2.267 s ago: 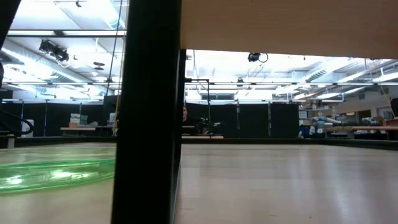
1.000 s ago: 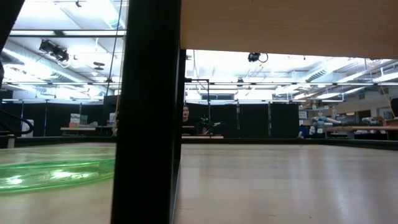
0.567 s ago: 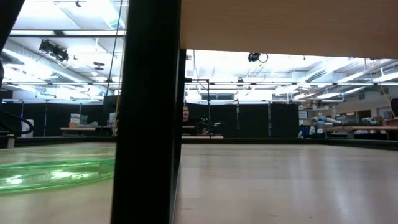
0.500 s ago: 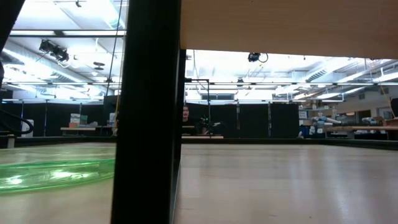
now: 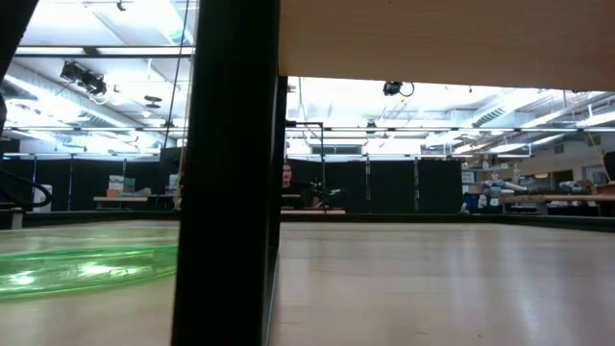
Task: Place and stack plates onto a shelf
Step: Stack the green plate on the orange plates on the shelf
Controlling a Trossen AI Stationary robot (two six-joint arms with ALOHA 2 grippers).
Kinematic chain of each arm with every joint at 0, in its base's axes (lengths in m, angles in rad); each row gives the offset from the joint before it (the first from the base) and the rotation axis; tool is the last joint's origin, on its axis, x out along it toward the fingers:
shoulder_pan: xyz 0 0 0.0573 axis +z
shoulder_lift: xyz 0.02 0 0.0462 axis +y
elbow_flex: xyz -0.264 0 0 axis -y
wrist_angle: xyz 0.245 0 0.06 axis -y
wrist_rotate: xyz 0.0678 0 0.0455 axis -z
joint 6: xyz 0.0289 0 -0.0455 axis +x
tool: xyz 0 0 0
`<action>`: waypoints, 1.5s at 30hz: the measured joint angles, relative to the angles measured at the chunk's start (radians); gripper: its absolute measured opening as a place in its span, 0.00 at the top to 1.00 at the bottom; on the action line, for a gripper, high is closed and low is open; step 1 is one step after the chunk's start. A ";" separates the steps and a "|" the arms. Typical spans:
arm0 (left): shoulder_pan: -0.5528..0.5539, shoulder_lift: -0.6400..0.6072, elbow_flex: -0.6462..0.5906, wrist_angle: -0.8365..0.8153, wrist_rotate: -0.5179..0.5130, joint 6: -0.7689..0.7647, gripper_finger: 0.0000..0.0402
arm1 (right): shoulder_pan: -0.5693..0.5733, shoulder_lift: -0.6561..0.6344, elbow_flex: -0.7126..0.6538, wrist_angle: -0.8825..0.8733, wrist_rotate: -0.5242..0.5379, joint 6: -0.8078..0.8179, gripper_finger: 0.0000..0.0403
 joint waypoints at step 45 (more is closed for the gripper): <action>-0.192 -0.419 -0.262 -0.434 -0.543 0.066 0.61 | 0.000 0.000 0.000 0.022 -0.002 -0.024 0.66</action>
